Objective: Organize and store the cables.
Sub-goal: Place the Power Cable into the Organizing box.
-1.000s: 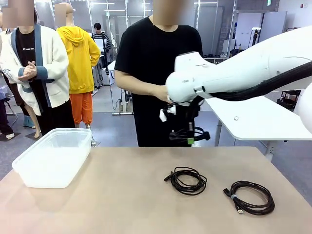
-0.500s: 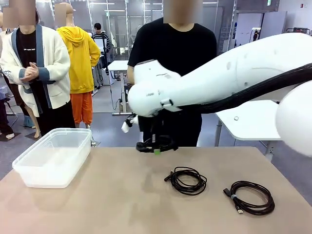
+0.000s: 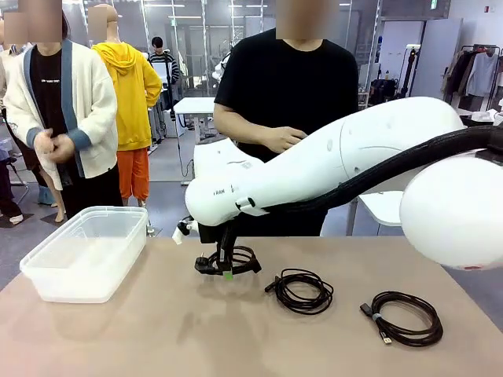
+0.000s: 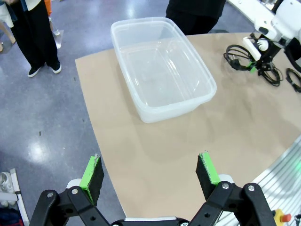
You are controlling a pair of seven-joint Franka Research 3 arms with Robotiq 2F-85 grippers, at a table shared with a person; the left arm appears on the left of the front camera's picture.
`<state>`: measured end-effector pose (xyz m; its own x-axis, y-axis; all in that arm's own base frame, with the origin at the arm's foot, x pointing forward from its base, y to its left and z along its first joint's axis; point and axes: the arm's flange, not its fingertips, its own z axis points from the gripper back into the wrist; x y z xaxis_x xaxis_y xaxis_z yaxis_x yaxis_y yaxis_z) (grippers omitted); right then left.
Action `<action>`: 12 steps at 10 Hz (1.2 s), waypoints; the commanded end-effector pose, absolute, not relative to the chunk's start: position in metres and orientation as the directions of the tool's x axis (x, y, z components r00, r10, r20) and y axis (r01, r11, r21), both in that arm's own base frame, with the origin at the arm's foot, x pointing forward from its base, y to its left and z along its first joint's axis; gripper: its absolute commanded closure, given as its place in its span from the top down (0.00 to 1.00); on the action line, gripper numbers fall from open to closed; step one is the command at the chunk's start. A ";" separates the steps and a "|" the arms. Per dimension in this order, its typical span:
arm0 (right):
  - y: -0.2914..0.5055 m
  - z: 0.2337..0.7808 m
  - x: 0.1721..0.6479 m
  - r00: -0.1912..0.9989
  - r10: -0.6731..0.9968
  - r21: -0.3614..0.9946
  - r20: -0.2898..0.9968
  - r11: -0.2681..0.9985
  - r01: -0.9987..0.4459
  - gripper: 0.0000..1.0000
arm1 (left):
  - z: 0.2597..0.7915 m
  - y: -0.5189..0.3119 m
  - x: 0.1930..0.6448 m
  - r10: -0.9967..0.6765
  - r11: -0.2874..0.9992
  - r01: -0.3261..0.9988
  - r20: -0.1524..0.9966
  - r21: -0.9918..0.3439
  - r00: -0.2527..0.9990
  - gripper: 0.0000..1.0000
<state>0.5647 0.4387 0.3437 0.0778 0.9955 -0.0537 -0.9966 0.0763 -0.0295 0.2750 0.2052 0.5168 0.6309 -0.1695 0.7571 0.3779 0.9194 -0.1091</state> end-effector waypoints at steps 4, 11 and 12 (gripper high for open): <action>0.417 0.331 0.561 0.132 0.991 0.052 0.008 0.131 -0.990 0.06 | 0.517 0.206 0.275 -0.174 0.920 0.379 0.756 -0.105 0.631 1.00; 0.357 0.369 0.546 0.131 0.981 0.050 0.144 0.125 -0.991 1.00 | 0.517 0.206 0.275 -0.174 0.920 0.379 0.756 -0.105 0.631 1.00; 0.333 0.386 0.537 0.125 0.969 0.047 0.212 0.118 -0.992 1.00 | 0.517 0.206 0.275 -0.174 0.920 0.379 0.756 -0.105 0.631 1.00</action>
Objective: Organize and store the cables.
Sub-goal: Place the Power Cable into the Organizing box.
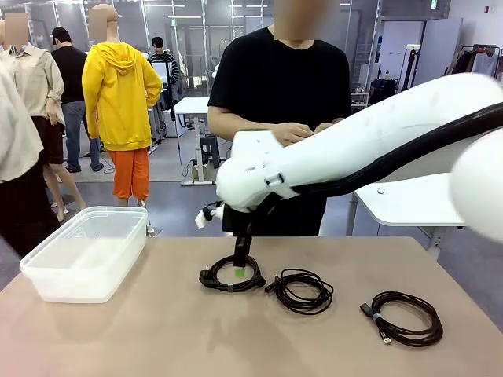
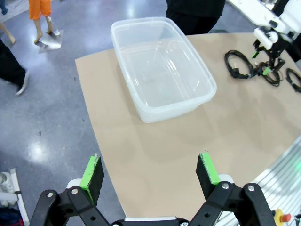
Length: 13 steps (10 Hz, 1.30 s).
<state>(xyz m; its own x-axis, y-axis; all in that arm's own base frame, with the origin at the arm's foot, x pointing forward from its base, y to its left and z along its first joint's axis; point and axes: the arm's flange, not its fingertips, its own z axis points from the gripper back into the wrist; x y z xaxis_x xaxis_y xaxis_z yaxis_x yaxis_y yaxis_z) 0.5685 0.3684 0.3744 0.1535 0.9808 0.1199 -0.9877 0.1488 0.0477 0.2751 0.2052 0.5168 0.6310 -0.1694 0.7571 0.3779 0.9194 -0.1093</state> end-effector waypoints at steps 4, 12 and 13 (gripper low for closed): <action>0.197 0.446 0.503 0.154 0.911 -0.013 0.384 0.172 -0.985 1.00 | 0.517 0.206 0.275 -0.174 0.920 0.379 0.756 -0.105 0.631 1.00; -0.089 0.440 0.426 0.135 0.644 -0.083 0.753 0.296 -0.952 1.00 | 0.564 0.087 0.303 -0.374 0.855 0.518 0.706 0.012 0.602 1.00; -0.113 0.432 0.420 0.145 0.600 -0.076 0.786 0.326 -0.942 1.00 | 0.571 0.060 0.309 -0.425 0.832 0.552 0.695 0.048 0.580 1.00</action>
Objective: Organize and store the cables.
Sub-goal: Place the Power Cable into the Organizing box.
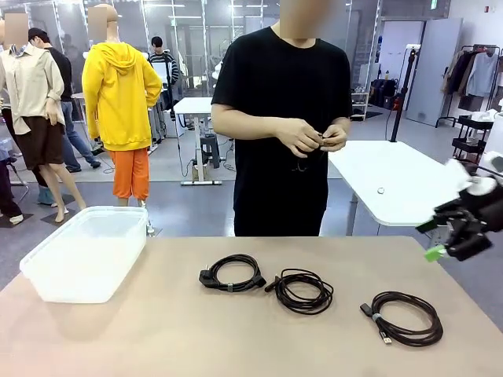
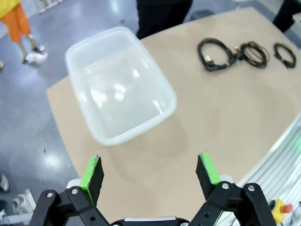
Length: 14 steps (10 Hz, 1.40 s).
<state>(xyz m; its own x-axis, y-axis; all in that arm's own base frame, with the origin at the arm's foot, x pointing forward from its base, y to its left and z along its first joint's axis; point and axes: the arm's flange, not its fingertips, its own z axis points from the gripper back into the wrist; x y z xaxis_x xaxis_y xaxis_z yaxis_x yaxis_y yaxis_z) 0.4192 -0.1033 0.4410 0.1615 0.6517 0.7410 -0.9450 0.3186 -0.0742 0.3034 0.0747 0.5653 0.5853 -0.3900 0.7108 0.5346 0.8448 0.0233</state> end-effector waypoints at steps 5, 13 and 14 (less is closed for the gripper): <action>-0.204 0.392 0.365 0.116 0.426 -0.081 0.897 0.418 -0.905 1.00 | 0.564 -0.117 0.368 -0.792 0.568 0.786 0.420 0.242 0.443 1.00; -0.223 0.379 0.337 0.156 0.391 -0.046 0.907 0.461 -0.886 1.00 | 0.530 -0.175 0.384 -0.880 0.445 0.857 0.304 0.260 0.365 1.00; -0.223 0.379 0.337 0.156 0.391 -0.046 0.907 0.461 -0.886 1.00 | 0.530 -0.175 0.384 -0.880 0.445 0.857 0.304 0.260 0.365 1.00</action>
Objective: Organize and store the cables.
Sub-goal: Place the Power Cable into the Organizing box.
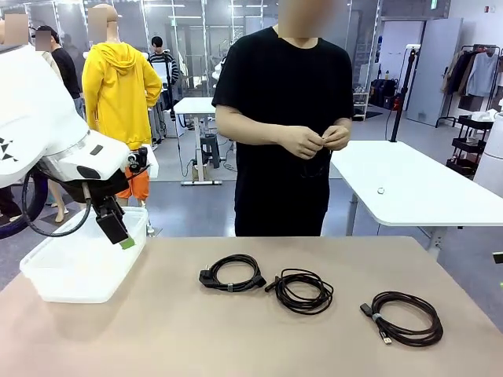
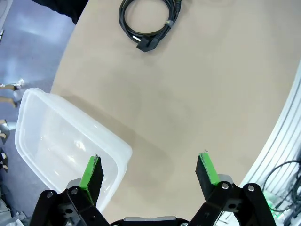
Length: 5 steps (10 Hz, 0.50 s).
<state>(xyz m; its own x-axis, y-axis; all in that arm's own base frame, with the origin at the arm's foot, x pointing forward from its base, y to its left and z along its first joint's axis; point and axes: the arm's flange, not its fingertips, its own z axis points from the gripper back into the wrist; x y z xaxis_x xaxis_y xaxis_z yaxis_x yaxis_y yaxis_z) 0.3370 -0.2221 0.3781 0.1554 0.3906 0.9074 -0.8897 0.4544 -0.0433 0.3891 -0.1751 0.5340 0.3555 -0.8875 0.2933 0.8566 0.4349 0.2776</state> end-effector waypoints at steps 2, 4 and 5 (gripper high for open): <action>-0.223 0.379 0.337 0.156 0.391 -0.046 0.907 0.461 -0.886 1.00 | 0.530 -0.175 0.384 -0.880 0.445 0.857 0.304 0.260 0.365 1.00; -0.223 0.379 0.337 0.156 0.391 -0.046 0.907 0.461 -0.886 1.00 | 0.533 -0.175 0.388 -0.888 0.435 0.857 0.292 0.276 0.356 1.00; -0.223 0.379 0.337 0.156 0.391 -0.046 0.907 0.461 -0.886 1.00 | 0.541 -0.205 0.396 -0.941 0.323 0.897 0.204 0.302 0.270 1.00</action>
<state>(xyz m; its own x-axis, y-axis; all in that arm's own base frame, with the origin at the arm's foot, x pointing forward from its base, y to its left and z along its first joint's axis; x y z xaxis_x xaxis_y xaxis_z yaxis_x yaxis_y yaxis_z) 0.3364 -0.2229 0.3781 0.1564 0.3903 0.9073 -0.8886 0.4566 -0.0432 0.3881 -0.1832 0.5328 0.3290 -0.9047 0.2707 0.8700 0.4019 0.2857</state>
